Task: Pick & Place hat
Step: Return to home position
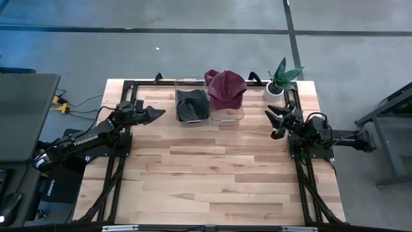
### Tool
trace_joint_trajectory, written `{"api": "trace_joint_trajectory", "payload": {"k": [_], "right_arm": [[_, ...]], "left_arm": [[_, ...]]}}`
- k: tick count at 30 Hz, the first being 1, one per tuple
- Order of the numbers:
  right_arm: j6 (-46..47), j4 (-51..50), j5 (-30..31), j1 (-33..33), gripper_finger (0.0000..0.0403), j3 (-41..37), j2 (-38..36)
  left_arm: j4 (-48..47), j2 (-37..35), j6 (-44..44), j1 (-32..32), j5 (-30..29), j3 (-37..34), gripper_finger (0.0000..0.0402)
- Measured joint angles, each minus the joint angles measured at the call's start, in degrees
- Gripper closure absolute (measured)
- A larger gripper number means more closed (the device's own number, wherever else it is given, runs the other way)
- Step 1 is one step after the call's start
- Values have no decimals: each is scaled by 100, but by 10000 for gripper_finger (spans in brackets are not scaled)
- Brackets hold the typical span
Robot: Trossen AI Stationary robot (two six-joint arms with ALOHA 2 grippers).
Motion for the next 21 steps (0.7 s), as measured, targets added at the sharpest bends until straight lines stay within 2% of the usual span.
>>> {"api": "trace_joint_trajectory", "payload": {"k": [8, 21], "right_arm": [[21, 0, 0, 0, 263, 0, 0], [39, 2, 0, 0, 263, -2, 0]], "left_arm": [[-271, -2, 1437, 0, -15, -2, 115], [-279, -2, 1446, 0, -11, -4, 115]]}}
